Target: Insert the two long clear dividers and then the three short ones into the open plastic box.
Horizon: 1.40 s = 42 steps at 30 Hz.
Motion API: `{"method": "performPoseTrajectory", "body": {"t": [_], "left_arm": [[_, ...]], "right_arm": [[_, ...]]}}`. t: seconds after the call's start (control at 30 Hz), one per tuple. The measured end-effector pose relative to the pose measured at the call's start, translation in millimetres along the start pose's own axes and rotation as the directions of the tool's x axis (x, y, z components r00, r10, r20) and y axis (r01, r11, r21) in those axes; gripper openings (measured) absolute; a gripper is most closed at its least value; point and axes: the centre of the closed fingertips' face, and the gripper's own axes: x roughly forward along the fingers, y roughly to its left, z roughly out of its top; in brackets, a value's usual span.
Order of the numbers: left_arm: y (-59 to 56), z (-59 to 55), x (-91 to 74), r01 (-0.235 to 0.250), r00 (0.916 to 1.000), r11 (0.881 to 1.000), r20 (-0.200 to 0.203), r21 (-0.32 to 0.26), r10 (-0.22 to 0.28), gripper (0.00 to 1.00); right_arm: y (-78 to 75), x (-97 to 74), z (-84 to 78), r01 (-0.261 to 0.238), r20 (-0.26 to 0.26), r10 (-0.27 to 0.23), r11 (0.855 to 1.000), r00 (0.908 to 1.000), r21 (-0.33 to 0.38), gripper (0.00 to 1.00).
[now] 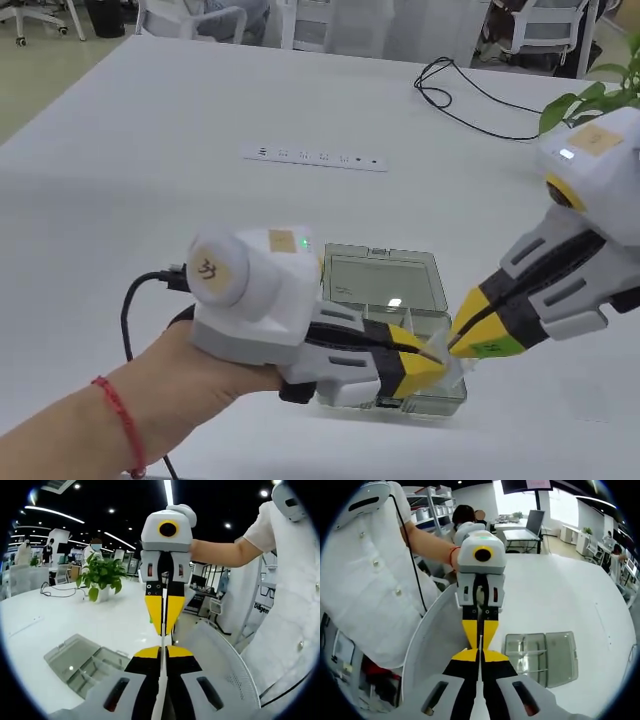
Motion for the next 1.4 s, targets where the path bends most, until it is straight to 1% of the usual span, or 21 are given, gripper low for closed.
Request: {"method": "performPoseTrajectory", "body": {"t": [0.17,0.2,0.3,0.37,0.53,0.67,0.73,0.8,0.87,0.97,1.2,1.27,1.33,1.4], "left_arm": [[3.8,-6.0,-2.7,-0.015,0.9998,1.0,-0.013,-0.009,0.015,0.02],[5.2,-6.8,-3.7,-0.02,0.9997,1.0,-0.013,-0.018,0.02,0.03],[9.3,-8.3,-5.8,-0.039,0.9991,0.999,-0.017,-0.019,0.039,0.08],[13.0,-10.4,-7.7,-0.053,0.9984,0.998,-0.022,-0.029,0.052,0.12],[20.2,-13.0,-13.1,-0.081,0.9964,0.996,-0.026,-0.031,0.08,0.18],[28.4,-15.7,-18.5,-0.112,0.9932,0.993,-0.035,-0.039,0.111,0.25],[31.0,-16.5,-21.0,-0.125,0.9917,0.992,-0.035,-0.03,0.123,0.29],[34.6,-18.1,-24.5,-0.138,0.9898,0.99,-0.04,-0.033,0.137,0.32],[38.3,-19.9,-27.7,-0.153,0.9874,0.988,-0.044,-0.022,0.152,0.34],[44.4,-23.1,-32.6,-0.174,0.9836,0.984,-0.053,-0.025,0.172,0.39],[57.7,-27.7,-41.9,-0.22,0.9737,0.975,-0.062,-0.009,0.219,0.56],[60.5,-29.7,-43.7,-0.227,0.9719,0.974,-0.067,-0.011,0.225,0.6],[65.3,-31.2,-45.9,-0.245,0.9673,0.97,-0.066,0.011,0.245,0.7],[67.0,-33.2,-47.4,-0.243,0.9675,0.97,-0.069,0.008,0.243,0.76]], "right_arm": [[-3.7,-1.5,-0.3,0.018,-0.001,-0.018,1.0,0.9998,0.002,0.03],[-4.5,-1.9,-0.4,0.021,0.0,-0.021,1.0,0.9998,0.003,0.03],[-9.7,-4.2,-1.4,0.041,0.002,-0.041,0.999,0.9992,0.008,0.03],[-12.8,-5.2,-2.1,0.051,0.002,-0.051,0.999,0.9987,0.011,0.03],[-22.2,-7.9,-5.8,0.08,-0.004,-0.08,0.997,0.9968,0.014,0.03],[-26.4,-8.4,-6.7,0.097,-0.004,-0.097,0.995,0.9953,0.018,0.03],[-28.5,-8.4,-7.7,0.107,-0.009,-0.107,0.994,0.9943,0.016,0.03],[-31.3,-8.7,-8.6,0.116,-0.011,-0.116,0.993,0.9932,0.017,0.03],[-34.6,-8.7,-9.3,0.126,-0.013,-0.126,0.992,0.992,0.017,0.03],[-39.3,-7.7,-10.5,0.14,-0.019,-0.14,0.99,0.99,0.017,0.03],[-53.0,-5.0,-13.8,0.169,-0.032,-0.169,0.985,0.9852,0.016,0.03],[-56.0,-3.6,-15.1,0.176,-0.037,-0.175,0.984,0.9839,0.016,0.03],[-61.2,-1.7,-18.2,0.184,-0.044,-0.183,0.983,0.9821,0.015,0.03],[-63.9,0.0,-19.2,0.189,-0.046,-0.188,0.982,0.9812,0.018,0.03]]}}
